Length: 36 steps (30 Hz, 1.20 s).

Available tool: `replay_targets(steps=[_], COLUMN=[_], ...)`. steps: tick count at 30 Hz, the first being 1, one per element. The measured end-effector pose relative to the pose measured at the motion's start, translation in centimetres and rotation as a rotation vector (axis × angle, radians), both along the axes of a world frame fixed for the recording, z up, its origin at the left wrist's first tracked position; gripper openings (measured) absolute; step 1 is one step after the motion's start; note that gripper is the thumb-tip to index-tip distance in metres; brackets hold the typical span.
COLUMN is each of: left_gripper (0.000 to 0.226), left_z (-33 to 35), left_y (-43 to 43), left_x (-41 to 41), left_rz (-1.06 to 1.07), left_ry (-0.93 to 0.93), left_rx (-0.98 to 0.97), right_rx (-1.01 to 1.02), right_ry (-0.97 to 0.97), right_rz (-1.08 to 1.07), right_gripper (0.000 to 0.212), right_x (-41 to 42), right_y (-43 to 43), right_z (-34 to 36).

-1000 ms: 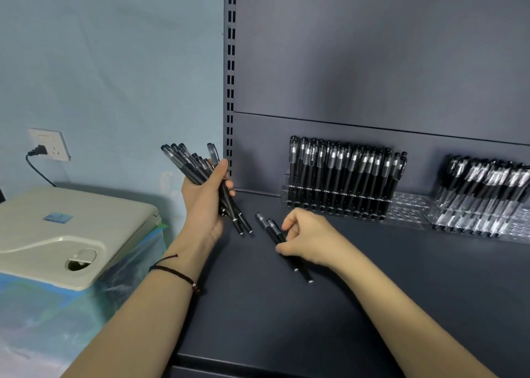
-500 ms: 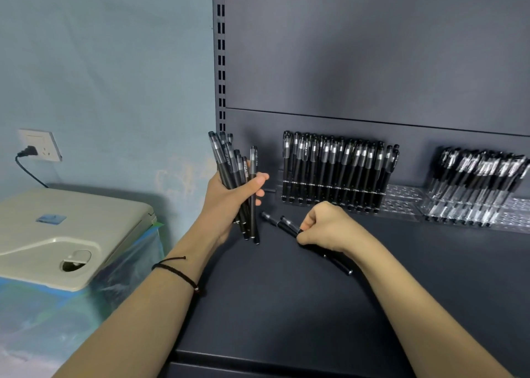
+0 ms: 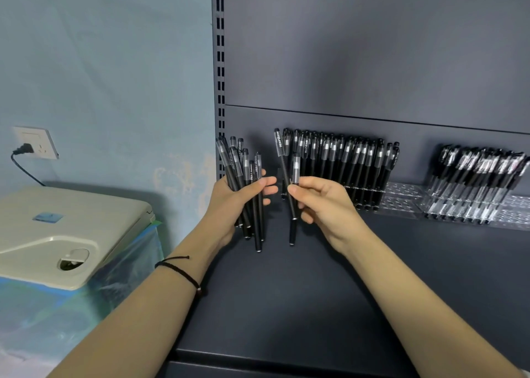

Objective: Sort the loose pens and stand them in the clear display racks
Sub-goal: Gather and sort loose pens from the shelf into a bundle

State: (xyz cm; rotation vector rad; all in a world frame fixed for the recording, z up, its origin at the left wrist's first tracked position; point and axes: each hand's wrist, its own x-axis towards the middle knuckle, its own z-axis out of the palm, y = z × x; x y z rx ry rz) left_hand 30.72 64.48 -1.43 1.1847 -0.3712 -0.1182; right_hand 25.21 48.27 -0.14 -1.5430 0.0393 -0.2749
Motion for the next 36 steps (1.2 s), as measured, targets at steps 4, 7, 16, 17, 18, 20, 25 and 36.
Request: replay_targets(steps=[4, 7, 16, 17, 18, 20, 25, 36], left_gripper=[0.014, 0.023, 0.03, 0.028, 0.025, 0.023, 0.022, 0.028], left_z=[-0.2, -0.4, -0.4, -0.4, -0.4, -0.3, 0.0, 0.0], left_y=[-0.3, -0.3, -0.6, -0.5, -0.4, -0.4, -0.7, -0.7], left_x=[-0.1, 0.1, 0.0, 0.1, 0.1, 0.0, -0.7, -1.2], left_rz=[-0.021, -0.033, -0.032, -0.031, -0.046, -0.091, -0.128, -0.32], left_ry=[-0.018, 0.007, -0.001, 0.007, 0.019, 0.025, -0.047, -0.064], left_rx=[0.066, 0.092, 0.142, 0.13, 0.11, 0.082, 0.145, 0.191], right_rx=[-0.107, -0.138, -0.219, -0.226, -0.221, -0.183, -0.134, -0.105], right_ry=[0.036, 0.06, -0.015, -0.043, -0.066, -0.102, -0.177, -0.167], right_rz=[0.107, 0.121, 0.006, -0.027, -0.06, -0.113, -0.131, -0.09], right_gripper=[0.019, 0.012, 0.014, 0.017, 0.019, 0.024, 0.023, 0.017], right_x=[-0.2, -0.3, -0.3, -0.2, -0.2, -0.2, -0.5, -0.6], right_y=[0.4, 0.6, 0.6, 0.6, 0.6, 0.6, 0.4, 0.4], right_z=[-0.5, -0.5, -0.6, -0.7, -0.7, -0.5, 0.1, 0.2])
